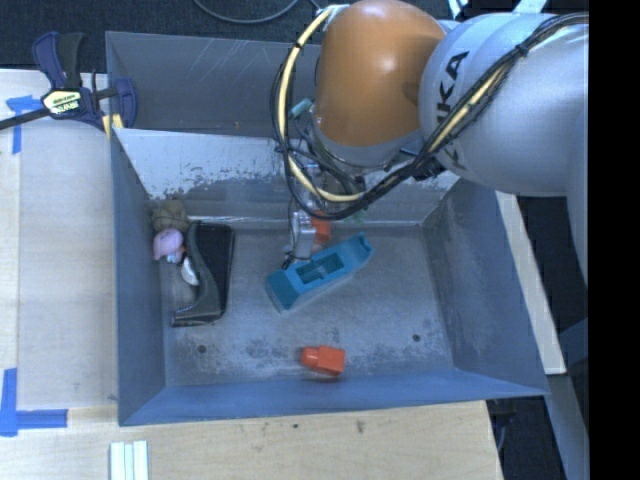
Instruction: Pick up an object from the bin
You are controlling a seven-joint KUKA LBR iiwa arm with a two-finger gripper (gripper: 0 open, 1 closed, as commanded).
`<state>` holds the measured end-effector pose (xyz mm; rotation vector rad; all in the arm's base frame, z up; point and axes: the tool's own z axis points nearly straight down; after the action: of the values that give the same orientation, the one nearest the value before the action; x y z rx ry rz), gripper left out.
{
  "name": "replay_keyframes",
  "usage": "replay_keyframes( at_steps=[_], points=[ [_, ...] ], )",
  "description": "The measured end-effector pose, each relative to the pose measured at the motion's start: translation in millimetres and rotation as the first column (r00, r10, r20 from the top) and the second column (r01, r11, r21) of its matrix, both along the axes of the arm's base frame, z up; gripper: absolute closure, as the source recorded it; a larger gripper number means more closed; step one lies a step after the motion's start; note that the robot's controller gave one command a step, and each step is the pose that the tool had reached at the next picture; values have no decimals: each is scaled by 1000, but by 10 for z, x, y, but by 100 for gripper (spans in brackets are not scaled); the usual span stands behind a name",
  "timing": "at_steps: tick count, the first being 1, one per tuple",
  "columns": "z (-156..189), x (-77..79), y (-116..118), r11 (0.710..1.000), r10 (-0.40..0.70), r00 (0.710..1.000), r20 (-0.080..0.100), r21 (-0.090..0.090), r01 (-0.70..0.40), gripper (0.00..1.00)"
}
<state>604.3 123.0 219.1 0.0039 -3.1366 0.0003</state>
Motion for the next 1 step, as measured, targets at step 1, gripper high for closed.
replay_keyframes(
  at_steps=[1],
  points=[
    [52, 13, -5, 1000, -2, 1000, 8, 1, 2, 0]
  ],
)
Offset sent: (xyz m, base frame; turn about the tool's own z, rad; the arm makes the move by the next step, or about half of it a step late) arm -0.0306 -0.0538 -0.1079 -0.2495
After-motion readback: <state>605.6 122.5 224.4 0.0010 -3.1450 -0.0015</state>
